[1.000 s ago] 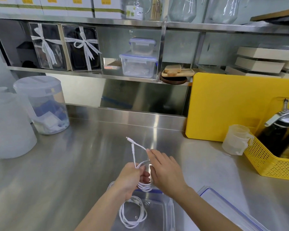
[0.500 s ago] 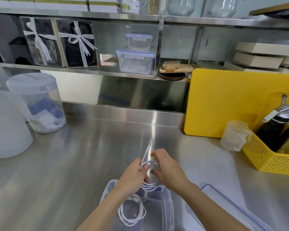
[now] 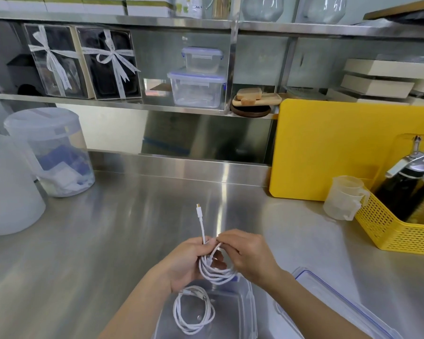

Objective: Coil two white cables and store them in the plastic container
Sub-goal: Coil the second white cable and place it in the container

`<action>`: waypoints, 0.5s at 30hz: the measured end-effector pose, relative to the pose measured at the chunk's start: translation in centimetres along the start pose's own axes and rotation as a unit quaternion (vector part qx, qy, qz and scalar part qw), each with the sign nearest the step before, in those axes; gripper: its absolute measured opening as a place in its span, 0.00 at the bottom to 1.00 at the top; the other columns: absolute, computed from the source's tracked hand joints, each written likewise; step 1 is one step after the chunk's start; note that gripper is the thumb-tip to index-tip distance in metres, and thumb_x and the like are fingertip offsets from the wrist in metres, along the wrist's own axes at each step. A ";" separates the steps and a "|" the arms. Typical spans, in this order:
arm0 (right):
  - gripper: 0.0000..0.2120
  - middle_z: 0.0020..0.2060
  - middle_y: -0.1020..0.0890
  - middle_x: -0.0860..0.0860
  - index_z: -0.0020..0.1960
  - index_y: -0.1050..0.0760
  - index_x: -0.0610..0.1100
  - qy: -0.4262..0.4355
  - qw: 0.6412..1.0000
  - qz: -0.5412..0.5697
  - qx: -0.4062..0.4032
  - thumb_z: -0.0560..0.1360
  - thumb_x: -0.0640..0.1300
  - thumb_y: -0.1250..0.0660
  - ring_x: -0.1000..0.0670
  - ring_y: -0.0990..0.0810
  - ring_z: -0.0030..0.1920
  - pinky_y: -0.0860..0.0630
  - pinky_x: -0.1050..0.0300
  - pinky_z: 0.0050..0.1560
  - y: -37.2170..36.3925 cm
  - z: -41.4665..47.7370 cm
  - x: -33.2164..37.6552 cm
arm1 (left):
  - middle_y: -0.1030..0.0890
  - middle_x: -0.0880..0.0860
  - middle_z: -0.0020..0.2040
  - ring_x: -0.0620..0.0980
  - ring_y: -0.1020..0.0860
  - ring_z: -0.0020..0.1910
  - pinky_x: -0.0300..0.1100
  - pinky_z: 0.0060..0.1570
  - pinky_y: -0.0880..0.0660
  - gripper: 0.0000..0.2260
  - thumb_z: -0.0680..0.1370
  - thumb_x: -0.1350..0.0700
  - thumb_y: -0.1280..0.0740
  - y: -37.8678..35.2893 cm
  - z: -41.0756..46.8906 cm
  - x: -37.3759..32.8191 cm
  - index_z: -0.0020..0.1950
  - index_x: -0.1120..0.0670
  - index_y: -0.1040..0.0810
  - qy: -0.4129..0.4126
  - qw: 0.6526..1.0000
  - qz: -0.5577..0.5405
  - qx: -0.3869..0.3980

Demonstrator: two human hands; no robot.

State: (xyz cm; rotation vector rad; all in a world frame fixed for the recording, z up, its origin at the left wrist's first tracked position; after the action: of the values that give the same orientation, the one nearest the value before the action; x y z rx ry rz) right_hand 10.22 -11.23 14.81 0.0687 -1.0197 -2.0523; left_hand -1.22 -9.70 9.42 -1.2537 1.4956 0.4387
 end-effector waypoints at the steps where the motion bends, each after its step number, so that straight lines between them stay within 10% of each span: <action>1: 0.04 0.35 0.15 0.46 0.41 0.18 0.40 -0.042 0.998 0.036 -0.002 0.70 0.36 0.32 0.49 0.18 0.34 0.20 0.57 0.35 -0.1 -0.1 -0.3 | 0.20 0.53 0.33 0.49 0.21 0.32 0.41 0.37 0.22 0.07 0.77 0.57 0.37 -0.1 -0.1 -0.1 0.42 0.58 0.22 0.002 1.000 0.015 -0.001; 6: 0.17 0.28 0.18 0.57 0.34 0.19 0.55 -0.333 0.908 0.253 0.019 0.71 0.35 0.32 0.58 0.20 0.32 0.23 0.65 0.35 -1.2 -1.3 -2.5 | 0.27 0.49 0.24 0.45 0.30 0.22 0.36 0.24 0.29 0.14 0.80 0.59 0.41 -0.4 -0.3 -0.2 0.35 0.55 0.26 0.010 0.999 0.044 -0.022; 15: 0.10 0.28 0.17 0.42 0.33 0.22 0.38 -0.426 0.848 0.315 0.007 0.72 0.39 0.31 0.47 0.19 0.29 0.22 0.52 0.34 -2.0 -2.8 -2.9 | 0.28 0.47 0.22 0.43 0.28 0.21 0.36 0.23 0.27 0.09 0.78 0.56 0.35 -0.4 -0.6 0.3 0.38 0.57 0.24 0.015 0.987 0.151 -0.058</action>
State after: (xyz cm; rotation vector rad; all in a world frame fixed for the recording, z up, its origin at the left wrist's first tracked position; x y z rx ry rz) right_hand 11.90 -10.42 10.74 -1.1188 -1.3293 -1.4221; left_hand -1.16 -10.44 9.48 -1.1278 1.7144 0.7177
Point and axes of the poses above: each hand's wrist, its own z-axis towards the middle knuckle, its own y-axis out of the back of the hand, x = y × z, the point moved 6 cm from there along z, towards the middle knuckle
